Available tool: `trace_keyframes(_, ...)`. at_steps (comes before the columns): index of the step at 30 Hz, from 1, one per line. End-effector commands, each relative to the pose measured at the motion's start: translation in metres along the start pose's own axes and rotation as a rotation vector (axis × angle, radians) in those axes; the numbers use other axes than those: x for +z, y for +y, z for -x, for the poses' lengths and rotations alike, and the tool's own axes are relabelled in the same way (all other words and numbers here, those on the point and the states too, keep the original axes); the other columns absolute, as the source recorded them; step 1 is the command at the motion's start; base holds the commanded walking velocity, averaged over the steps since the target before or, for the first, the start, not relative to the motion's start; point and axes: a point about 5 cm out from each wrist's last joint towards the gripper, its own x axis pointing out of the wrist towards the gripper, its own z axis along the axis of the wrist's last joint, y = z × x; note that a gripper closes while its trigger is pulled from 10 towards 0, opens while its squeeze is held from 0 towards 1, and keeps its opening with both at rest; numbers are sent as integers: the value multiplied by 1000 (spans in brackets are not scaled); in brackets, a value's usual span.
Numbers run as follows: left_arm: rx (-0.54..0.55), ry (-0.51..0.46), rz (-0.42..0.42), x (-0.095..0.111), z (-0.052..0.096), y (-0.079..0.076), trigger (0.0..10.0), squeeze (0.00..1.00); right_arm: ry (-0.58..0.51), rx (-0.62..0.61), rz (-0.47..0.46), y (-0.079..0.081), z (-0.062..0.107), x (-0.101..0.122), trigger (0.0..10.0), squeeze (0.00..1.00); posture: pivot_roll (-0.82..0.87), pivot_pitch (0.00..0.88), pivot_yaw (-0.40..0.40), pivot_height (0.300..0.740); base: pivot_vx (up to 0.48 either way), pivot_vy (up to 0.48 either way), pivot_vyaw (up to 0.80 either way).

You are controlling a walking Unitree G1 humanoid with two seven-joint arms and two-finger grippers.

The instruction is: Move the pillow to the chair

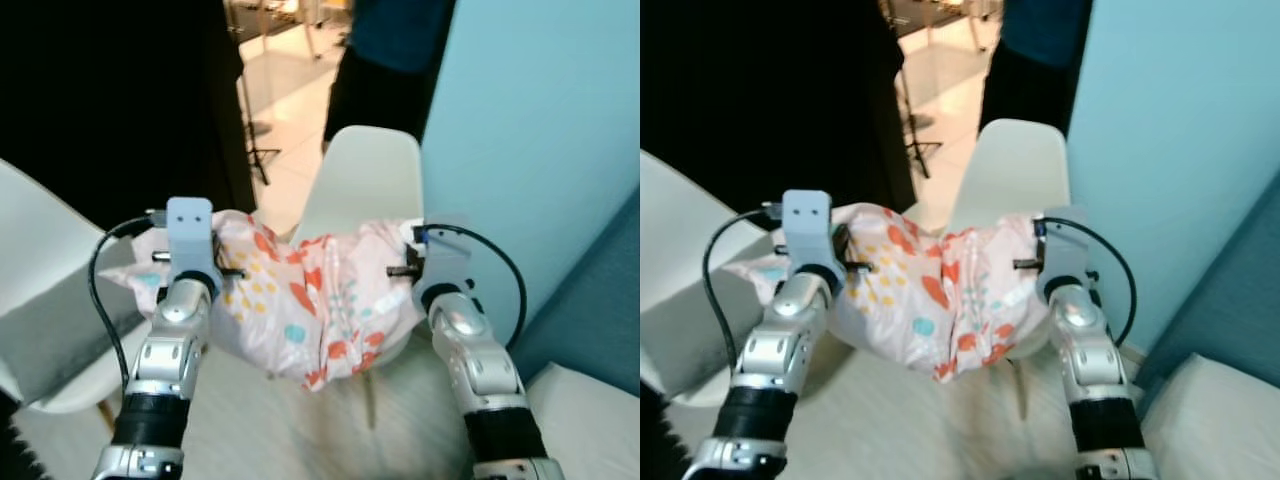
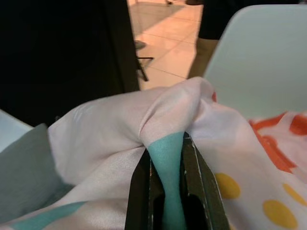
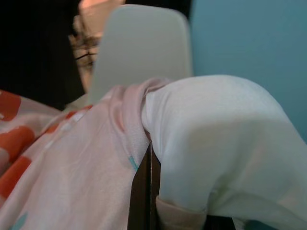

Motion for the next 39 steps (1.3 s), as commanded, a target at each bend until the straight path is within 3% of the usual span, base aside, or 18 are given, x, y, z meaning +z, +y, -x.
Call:
trace_keyframes(1, 0, -24, -11, 6, -1, -1, 10000, 0, -41, 29, -5, 8, 0, 9, 10000, 0, 24, 52, 41, 740, 0, 0, -800)
trace_keyframes(9, -1, -23, -3, 5, -1, 0, 10000, 0, -41, 54, -3, 12, 0, 8, 10000, 0, 21, 58, 45, 740, 0, 0, -768)
trace_keyframes(15, -5, -39, 3, 8, -1, -1, 10000, 0, -36, 114, 69, 18, -1, 6, 10000, 0, 26, 60, 38, 740, 0, 0, 0)
trace_keyframes(21, -15, -48, 15, 8, 1, -2, 10000, 0, -38, 114, 63, 18, -1, 6, 10000, 0, 26, 61, 37, 740, 0, 0, 0)
trace_keyframes(39, -36, -50, 31, 9, 2, -3, 10000, 0, -32, 138, 71, 21, -1, 4, 10000, 0, 28, 65, 38, 740, 293, 0, 0)
